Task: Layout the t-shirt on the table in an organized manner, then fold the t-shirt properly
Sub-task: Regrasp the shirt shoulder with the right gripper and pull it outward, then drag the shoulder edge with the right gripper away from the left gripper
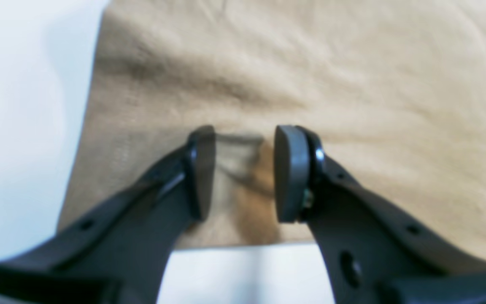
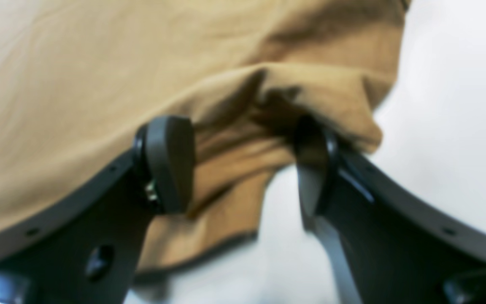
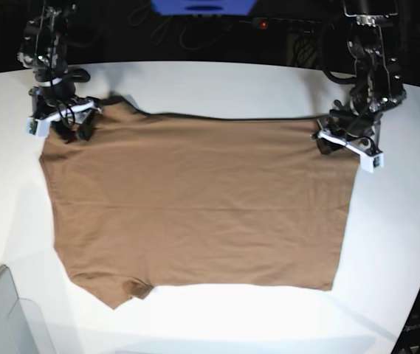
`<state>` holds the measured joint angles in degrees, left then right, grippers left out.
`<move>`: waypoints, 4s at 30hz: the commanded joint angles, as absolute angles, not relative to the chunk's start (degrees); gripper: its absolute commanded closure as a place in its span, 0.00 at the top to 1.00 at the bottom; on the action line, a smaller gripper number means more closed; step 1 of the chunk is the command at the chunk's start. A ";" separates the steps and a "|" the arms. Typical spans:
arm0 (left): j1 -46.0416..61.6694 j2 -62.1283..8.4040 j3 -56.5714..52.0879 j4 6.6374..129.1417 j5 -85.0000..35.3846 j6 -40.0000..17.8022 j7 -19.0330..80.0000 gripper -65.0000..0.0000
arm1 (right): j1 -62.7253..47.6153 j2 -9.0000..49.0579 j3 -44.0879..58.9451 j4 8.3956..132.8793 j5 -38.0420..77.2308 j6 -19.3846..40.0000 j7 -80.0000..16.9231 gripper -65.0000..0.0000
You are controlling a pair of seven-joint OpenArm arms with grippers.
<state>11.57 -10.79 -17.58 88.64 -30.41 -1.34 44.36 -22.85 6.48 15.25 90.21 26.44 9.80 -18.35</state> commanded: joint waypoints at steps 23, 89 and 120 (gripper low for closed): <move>10.24 -11.12 -17.63 88.13 -29.76 -0.31 46.46 0.36 | -38.02 5.58 16.31 98.07 26.42 9.71 -19.74 0.60; 11.30 -11.30 -17.80 88.04 -29.76 -0.31 46.46 0.36 | -29.49 5.32 14.20 97.36 26.33 17.54 -18.59 0.00; 11.30 -11.21 -17.89 88.22 -29.85 -0.31 46.46 0.36 | -41.89 10.68 4.79 112.48 26.68 17.89 -18.42 0.00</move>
<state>10.85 -10.76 -17.80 88.05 -30.89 -1.15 44.73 -41.41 10.28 4.38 111.81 26.17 17.76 -19.44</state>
